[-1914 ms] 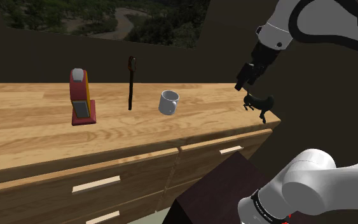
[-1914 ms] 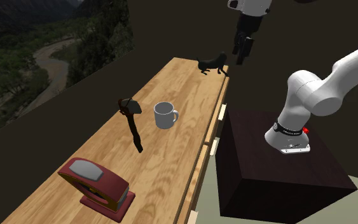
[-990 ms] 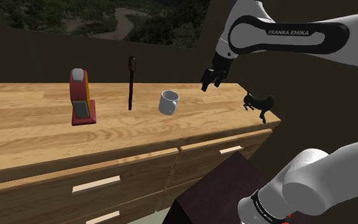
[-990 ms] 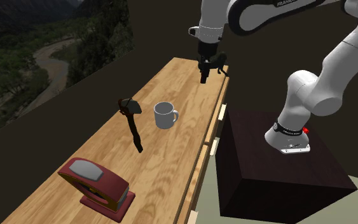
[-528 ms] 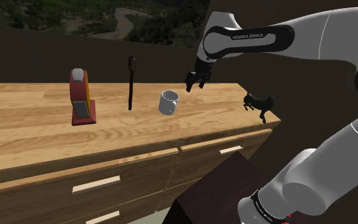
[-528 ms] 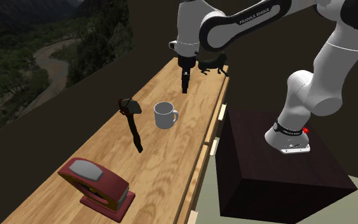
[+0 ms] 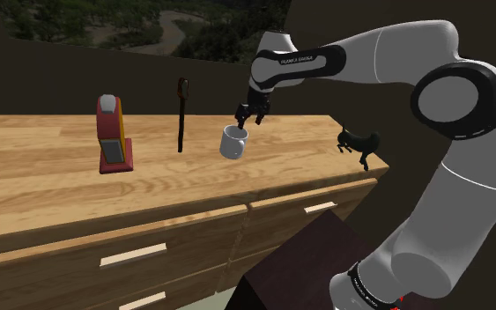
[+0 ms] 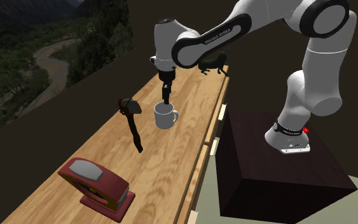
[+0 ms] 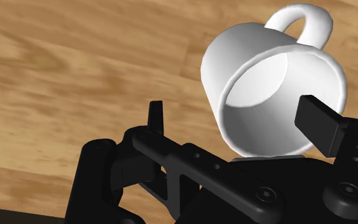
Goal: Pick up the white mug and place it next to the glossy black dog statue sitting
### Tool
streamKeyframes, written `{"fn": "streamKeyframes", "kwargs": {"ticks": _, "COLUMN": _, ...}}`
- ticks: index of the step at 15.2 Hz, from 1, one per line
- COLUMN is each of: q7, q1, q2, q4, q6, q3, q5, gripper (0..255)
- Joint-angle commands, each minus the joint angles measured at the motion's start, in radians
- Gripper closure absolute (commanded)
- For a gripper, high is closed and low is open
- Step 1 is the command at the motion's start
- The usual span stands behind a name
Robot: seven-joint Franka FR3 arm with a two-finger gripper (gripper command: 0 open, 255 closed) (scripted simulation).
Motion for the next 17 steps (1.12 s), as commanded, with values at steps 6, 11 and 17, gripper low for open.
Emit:
{"fn": "streamKeyframes", "kwargs": {"ticks": 6, "q7": -0.004, "q1": -0.002, "q2": 0.093, "q4": 0.031, "q6": 0.058, "q3": 0.003, "q5": 0.009, "gripper": 0}}
{"fn": "streamKeyframes", "kwargs": {"ticks": 11, "q7": -0.004, "q1": -0.003, "q2": 0.109, "q4": 0.018, "q6": 0.087, "q3": 0.003, "q5": 0.01, "gripper": 0}}
{"fn": "streamKeyframes", "kwargs": {"ticks": 17, "q7": -0.004, "q1": -0.003, "q2": 0.109, "q4": 0.018, "q6": 0.087, "q3": 0.003, "q5": 0.01, "gripper": 255}}
